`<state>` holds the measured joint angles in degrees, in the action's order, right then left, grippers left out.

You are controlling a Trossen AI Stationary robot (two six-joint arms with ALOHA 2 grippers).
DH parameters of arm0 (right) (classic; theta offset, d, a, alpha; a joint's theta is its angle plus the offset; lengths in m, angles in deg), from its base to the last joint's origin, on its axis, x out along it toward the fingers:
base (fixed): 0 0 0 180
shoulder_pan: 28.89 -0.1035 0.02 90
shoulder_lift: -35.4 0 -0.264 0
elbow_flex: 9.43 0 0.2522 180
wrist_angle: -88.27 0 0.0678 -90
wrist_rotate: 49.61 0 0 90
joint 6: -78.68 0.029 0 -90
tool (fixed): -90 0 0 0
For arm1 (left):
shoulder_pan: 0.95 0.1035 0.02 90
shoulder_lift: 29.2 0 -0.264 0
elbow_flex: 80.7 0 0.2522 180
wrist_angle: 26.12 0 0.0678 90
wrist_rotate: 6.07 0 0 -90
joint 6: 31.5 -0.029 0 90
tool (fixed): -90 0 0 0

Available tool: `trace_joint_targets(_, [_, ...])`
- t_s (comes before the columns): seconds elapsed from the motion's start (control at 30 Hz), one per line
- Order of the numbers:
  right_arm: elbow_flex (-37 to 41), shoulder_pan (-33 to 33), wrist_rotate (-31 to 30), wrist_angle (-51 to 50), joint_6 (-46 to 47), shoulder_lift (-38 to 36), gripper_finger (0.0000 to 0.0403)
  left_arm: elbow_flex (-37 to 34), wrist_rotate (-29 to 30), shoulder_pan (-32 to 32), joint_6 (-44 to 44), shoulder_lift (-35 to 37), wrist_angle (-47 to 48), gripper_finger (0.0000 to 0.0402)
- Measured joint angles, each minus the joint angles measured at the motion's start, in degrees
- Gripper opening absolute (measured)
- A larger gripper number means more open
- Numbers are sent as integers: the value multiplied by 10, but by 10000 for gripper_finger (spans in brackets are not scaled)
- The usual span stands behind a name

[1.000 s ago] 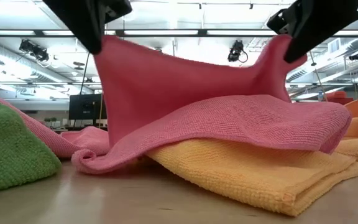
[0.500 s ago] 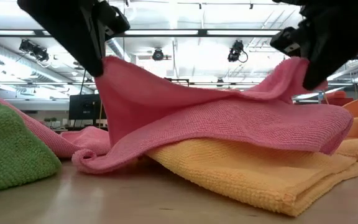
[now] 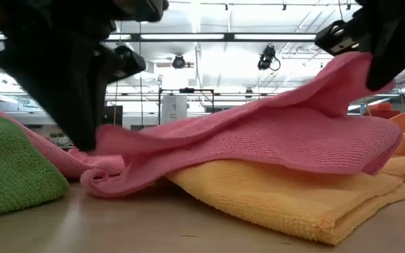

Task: Fold microfiber towels
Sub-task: Fold the top pink microfiber cloth

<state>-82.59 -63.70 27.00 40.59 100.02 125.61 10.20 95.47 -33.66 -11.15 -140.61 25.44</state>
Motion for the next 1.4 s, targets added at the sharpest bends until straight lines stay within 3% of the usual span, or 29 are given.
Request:
trace_joint_targets(0.5, [0,-4,2,38,-3,16,15,0,-10,-4,-26,-27,-18,51])
trace_joint_targets(0.93, [0,1,-1,39,11,16,15,0,44,-26,-77,-30,-18,146])
trace_joint_targets(1.4, [0,2,0,40,12,16,15,0,71,-28,-79,-30,-18,116])
